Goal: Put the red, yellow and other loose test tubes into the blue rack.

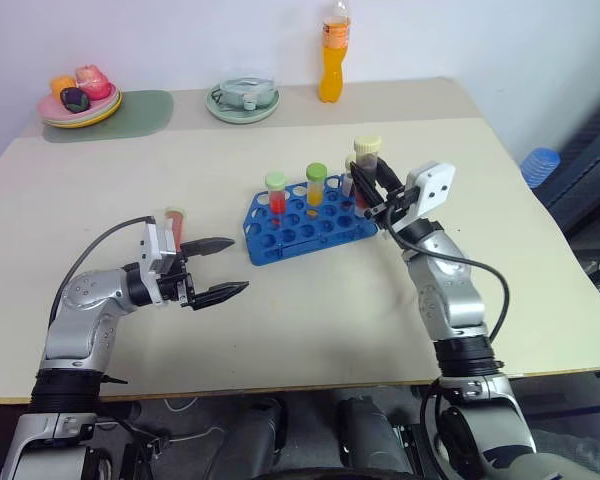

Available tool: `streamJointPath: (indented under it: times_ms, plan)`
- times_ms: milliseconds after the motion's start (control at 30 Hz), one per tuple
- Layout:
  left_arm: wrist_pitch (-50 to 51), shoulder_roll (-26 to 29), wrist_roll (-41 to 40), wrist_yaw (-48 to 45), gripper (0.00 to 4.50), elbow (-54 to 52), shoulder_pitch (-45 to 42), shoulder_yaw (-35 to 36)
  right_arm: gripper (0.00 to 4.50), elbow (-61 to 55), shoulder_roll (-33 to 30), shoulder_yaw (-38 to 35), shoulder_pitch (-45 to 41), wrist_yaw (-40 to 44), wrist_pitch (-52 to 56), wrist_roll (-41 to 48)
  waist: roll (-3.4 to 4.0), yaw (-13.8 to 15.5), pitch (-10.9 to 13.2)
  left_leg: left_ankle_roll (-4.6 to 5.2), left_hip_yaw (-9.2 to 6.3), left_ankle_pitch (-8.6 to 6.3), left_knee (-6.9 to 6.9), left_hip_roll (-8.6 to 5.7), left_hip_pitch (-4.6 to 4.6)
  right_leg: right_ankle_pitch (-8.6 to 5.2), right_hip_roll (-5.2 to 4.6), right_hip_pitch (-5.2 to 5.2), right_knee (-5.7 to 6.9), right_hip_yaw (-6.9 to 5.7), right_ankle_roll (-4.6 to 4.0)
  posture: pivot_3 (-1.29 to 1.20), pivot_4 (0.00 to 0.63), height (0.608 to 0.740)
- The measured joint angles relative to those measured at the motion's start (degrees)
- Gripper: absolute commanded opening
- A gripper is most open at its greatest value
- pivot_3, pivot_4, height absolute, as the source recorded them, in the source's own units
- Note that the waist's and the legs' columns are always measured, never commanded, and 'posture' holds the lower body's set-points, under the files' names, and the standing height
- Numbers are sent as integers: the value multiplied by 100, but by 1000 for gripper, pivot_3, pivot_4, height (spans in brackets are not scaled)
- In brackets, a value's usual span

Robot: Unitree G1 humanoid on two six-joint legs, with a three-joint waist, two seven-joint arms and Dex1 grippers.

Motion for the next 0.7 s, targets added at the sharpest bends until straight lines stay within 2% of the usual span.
streamJointPath:
  times_ms: [33, 200, 500, 700]
  plan:
    - [0, -18, 0, 15, 4500, 0, -19, -6, 888, 228, 66, 2, 0, -21, -318, -98, 0, -4, 0, -25, 1, 15, -1, 0, 0, 0, 0, 0, 12, 2, -1, 0, 150, 740]
    - [19, -81, 0, 145, 4500, -9, -61, -8, 888, 1296, 336, -7, -69, -125, -1396, -390, 0, -15, 0, -26, 1, 18, -9, 4, 1, 0, 7, -9, 47, 5, -7, 0, 150, 740]
    - [11, -104, -1, 238, 4500, -26, 65, -5, 888, 2856, 534, -150, -803, -365, -2243, -483, 0, -21, 0, -62, 1, 39, -23, 18, 2, 4, 32, -16, 46, 12, -19, 0, 150, 740]
    - [0, -87, -2, 237, 4500, -93, 191, 7, 888, 3448, 528, -324, -1075, -450, -2592, -460, 0, -22, -1, -64, 1, 40, -24, 22, 5, 6, 35, -15, 46, 12, -22, 0, 150, 740]
